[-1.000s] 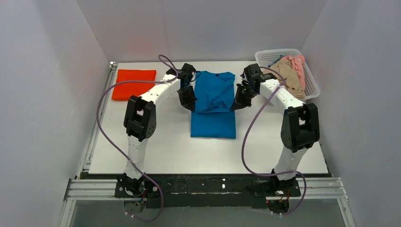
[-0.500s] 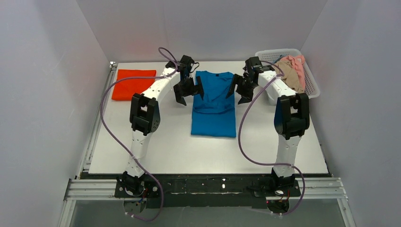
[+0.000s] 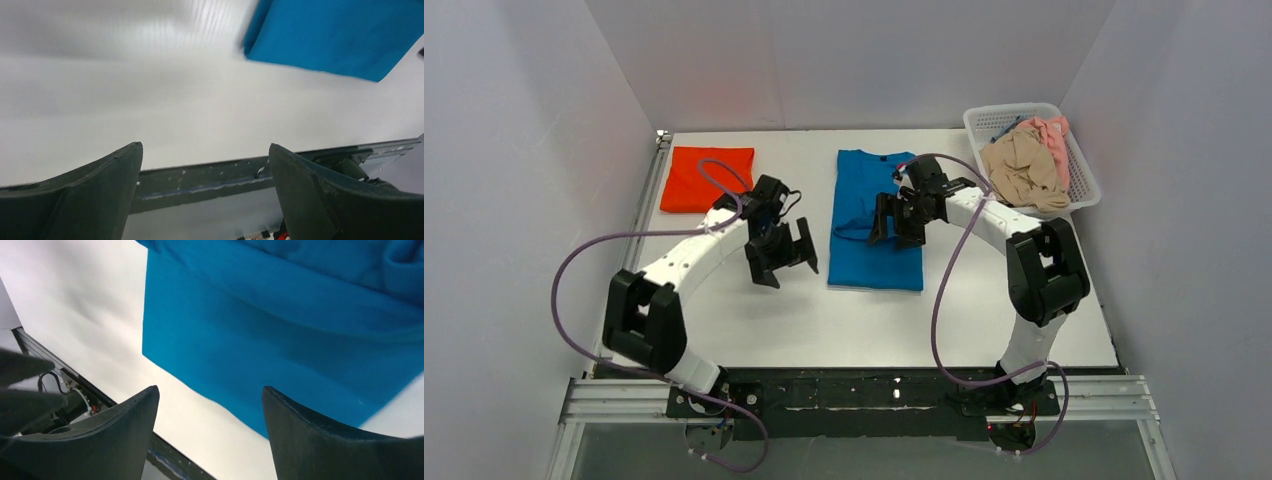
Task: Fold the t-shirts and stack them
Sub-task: Fold the folded rectangular tshirt in 1/3 of the way
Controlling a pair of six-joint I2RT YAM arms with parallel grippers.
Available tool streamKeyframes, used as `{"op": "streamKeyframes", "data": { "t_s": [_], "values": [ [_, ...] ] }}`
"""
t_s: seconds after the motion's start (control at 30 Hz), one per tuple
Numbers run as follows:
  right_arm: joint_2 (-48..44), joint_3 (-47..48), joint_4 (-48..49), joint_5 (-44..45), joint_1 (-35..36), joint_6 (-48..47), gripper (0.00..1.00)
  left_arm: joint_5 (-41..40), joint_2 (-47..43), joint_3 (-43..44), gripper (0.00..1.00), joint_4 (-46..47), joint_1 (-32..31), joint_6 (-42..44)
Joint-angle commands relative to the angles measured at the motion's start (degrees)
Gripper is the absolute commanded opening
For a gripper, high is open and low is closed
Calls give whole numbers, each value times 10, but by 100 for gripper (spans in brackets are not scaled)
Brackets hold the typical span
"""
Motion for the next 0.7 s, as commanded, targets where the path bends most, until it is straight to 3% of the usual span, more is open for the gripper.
{"op": "streamKeyframes", "data": {
  "t_s": [0.0,0.23,0.37,0.67],
  "values": [
    [48,28,80,4,12,0,83,6,-116,-131,98,-19,-1,-38],
    [107,31,175,60,13,72,83,-90,-296,-266,98,-101,0,-56],
    [126,50,210,101,12,77,83,-104,-365,-306,98,-121,1,-70],
    [205,214,200,177,-11,104,83,-69,-391,-322,98,-124,1,-87]
  ]
}}
